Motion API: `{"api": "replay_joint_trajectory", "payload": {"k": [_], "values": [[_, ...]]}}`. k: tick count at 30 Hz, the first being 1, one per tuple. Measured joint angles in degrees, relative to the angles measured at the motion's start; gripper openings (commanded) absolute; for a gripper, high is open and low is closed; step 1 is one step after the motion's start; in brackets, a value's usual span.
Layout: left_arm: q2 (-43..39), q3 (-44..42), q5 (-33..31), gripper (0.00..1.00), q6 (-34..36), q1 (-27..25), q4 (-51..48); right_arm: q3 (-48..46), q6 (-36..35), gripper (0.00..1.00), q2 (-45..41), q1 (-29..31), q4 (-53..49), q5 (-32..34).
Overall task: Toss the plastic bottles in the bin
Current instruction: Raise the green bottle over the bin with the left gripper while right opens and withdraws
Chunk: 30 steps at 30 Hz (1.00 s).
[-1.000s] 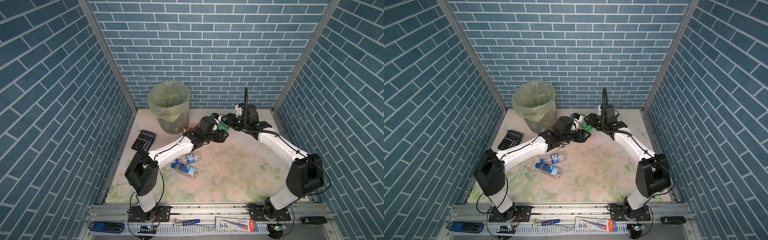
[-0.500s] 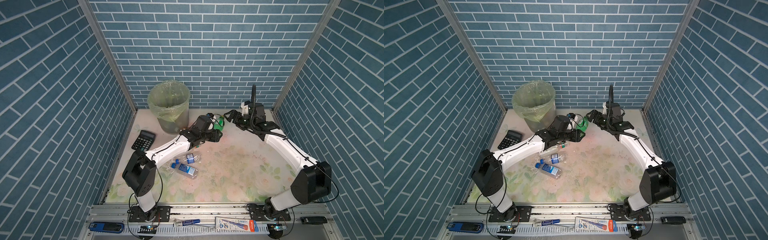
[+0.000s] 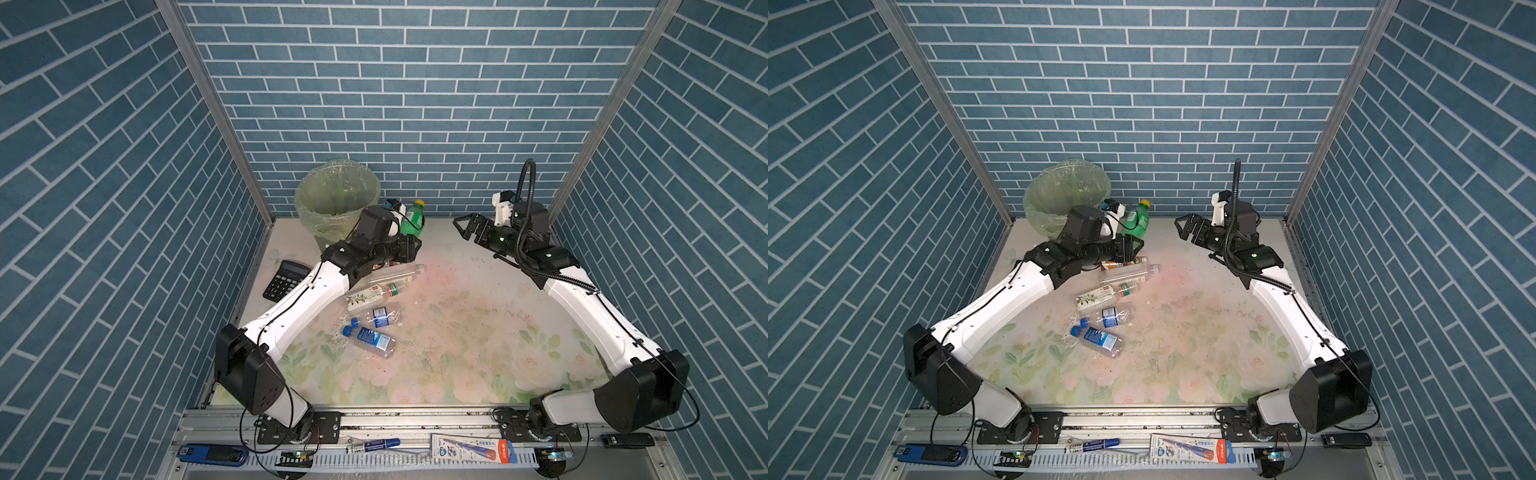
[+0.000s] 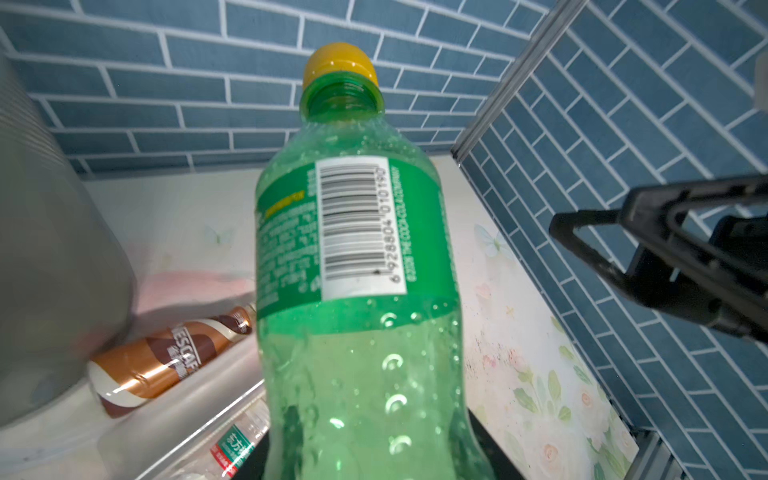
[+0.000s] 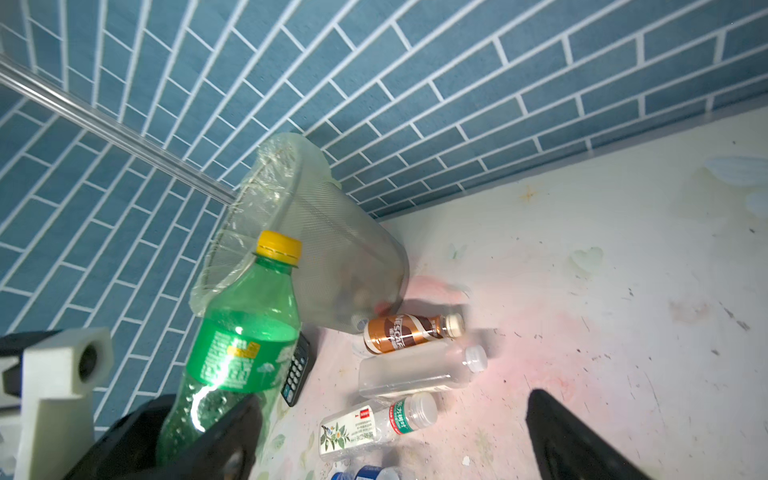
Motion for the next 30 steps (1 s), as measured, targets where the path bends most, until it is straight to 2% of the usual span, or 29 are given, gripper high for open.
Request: {"api": "replay_joint_trajectory", "payload": {"k": [6, 11, 17, 21, 24, 25, 29, 30], "values": [[-0.3, 8.4, 0.9, 0.46, 1.4, 6.3, -3.9, 0.6, -6.9, 0.99, -0.8, 5.3, 3.5, -1.2], [-0.3, 17.0, -0.3, 0.47, 4.6, 9.2, -7.6, 4.5, -11.5, 0.99, -0.5, 9.9, 5.3, -2.8], [-0.3, 29.5, -4.7, 0.47, 9.4, 11.7, -8.0, 6.3, -12.7, 0.99, -0.4, 10.5, 9.8, -3.8], [-0.1, 35.0, -5.1, 0.46, 10.4, 15.9, -7.9, 6.3, -12.7, 0.99, 0.2, 10.5, 10.1, -3.7], [1.4, 36.5, -3.1, 0.47, 9.3, 20.4, -7.8, 6.3, -12.7, 0.99, 1.2, 10.5, 10.0, -3.7], [2.8, 37.3, -2.4, 0.52, 8.5, 21.9, -8.1, 6.3, -12.7, 0.99, 1.5, 10.5, 10.0, -3.7], [14.8, 46.6, -1.0, 0.95, 6.0, 25.7, -15.4, 6.3, -12.7, 0.98, 2.5, 10.5, 9.7, -3.7], [18.1, 48.8, -0.9, 0.99, 5.6, 26.0, -17.6, 6.3, -12.7, 0.99, 2.6, 10.5, 9.7, -3.7]]}}
